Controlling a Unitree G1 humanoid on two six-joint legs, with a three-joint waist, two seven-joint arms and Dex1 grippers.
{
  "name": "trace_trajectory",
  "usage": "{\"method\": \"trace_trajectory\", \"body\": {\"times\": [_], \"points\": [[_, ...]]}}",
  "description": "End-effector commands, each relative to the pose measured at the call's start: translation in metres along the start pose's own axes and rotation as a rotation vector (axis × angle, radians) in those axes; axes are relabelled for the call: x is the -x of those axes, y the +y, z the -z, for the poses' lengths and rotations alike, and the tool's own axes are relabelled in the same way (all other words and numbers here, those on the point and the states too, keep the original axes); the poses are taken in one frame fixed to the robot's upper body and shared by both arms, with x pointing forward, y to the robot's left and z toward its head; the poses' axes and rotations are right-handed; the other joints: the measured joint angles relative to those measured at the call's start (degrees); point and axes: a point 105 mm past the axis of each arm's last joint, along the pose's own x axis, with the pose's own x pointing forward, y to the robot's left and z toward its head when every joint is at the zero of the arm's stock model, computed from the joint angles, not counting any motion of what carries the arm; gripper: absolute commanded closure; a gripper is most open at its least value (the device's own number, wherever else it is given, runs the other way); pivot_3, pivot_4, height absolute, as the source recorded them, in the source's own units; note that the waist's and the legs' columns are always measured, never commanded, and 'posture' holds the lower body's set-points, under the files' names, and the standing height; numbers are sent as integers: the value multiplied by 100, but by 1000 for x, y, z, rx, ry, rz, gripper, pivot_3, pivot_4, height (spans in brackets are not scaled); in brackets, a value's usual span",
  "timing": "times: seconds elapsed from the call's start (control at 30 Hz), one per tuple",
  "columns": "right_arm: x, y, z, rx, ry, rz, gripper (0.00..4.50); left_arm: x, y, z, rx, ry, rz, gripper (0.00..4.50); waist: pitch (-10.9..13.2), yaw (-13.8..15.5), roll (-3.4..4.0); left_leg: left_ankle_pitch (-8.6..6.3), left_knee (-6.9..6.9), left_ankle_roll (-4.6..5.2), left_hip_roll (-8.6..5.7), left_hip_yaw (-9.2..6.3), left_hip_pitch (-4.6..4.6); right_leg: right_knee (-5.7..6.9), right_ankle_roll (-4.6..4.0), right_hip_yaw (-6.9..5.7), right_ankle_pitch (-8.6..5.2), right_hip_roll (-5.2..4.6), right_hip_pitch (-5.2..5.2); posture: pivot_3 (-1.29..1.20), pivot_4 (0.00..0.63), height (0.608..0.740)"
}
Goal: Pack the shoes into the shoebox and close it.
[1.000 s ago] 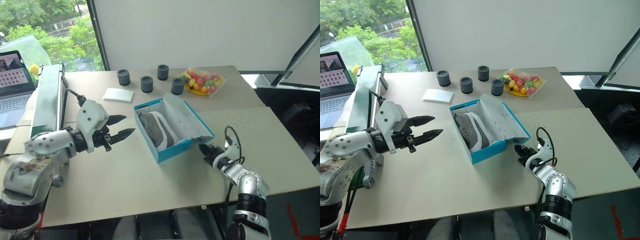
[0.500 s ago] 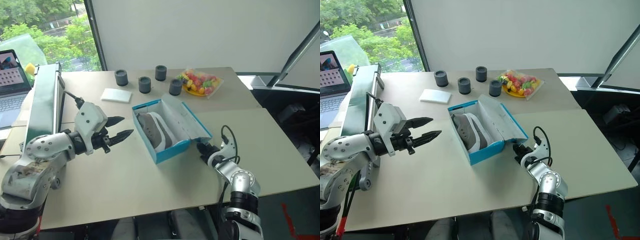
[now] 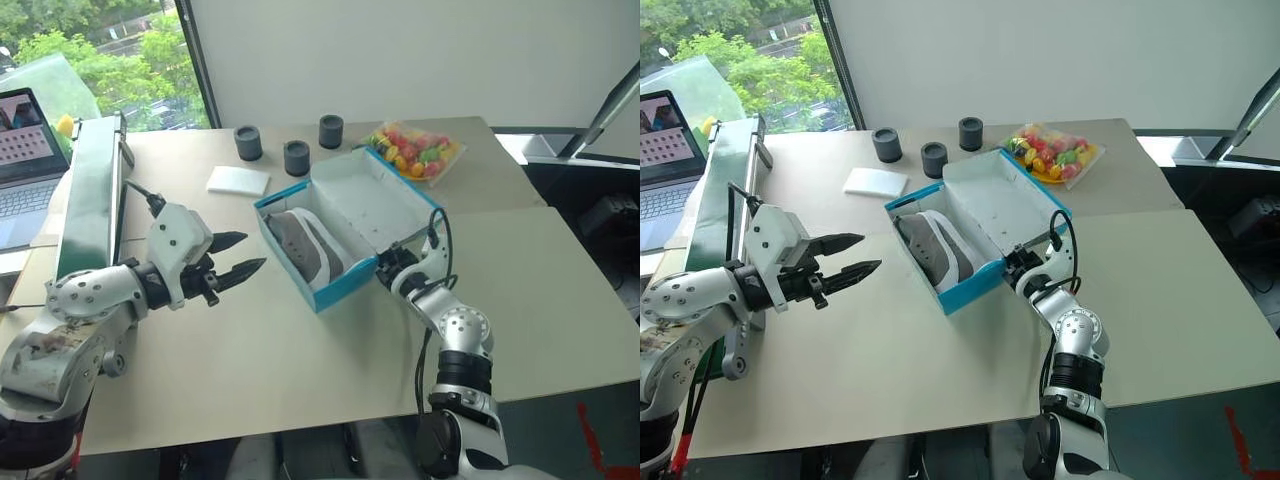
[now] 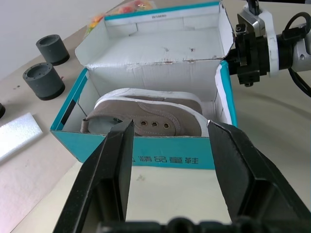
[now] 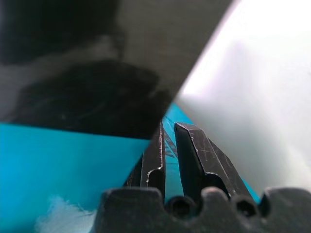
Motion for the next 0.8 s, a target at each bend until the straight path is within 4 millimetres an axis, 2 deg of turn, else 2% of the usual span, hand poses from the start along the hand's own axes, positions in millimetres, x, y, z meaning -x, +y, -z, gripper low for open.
{"method": "trace_trajectory", "body": {"times": [0.03, 0.23, 0.4, 0.53, 0.7, 0.8], "points": [[1, 34, -39, 46, -139, -142, 3715, 4, 1, -8, -33, -20, -17, 1965, 0, 1, 0, 0, 2, 0, -1, 0, 0, 0, 2, 0, 1, -1, 2, 0, 150, 739], [5, 49, -48, 142, -183, -215, 3715, 4, 1, -7, -30, -18, -22, 1965, 0, -13, 0, 0, 4, 0, -2, 0, 5, 3, 3, 0, 2, 0, 5, 0, 150, 739], [11, 72, -37, 224, -134, -333, 3715, 5, 2, -8, -31, -16, -29, 1965, 0, -9, 0, 0, 5, 0, -1, 0, 8, 8, 3, 1, 2, 1, 6, 0, 150, 739], [17, 92, -1, 398, 48, -468, 3715, 7, 3, -8, -32, -14, -38, 1965, 0, 1, 0, 0, 12, 0, -2, -1, 8, 10, 3, 1, 2, 0, 8, 0, 150, 739], [12, 97, 50, 688, 278, -513, 3715, 7, 3, -8, -27, -13, -46, 1965, 0, -10, -1, 0, 17, 0, -2, 1, 14, 17, 3, 2, 2, 1, 9, 0, 150, 739], [0, 111, 59, 768, 287, -537, 3715, 6, 4, -7, -25, -11, -50, 1965, 0, -9, -1, 0, 21, 0, -2, 1, 17, 24, 3, 3, 1, 3, 9, 0, 150, 739]]}}
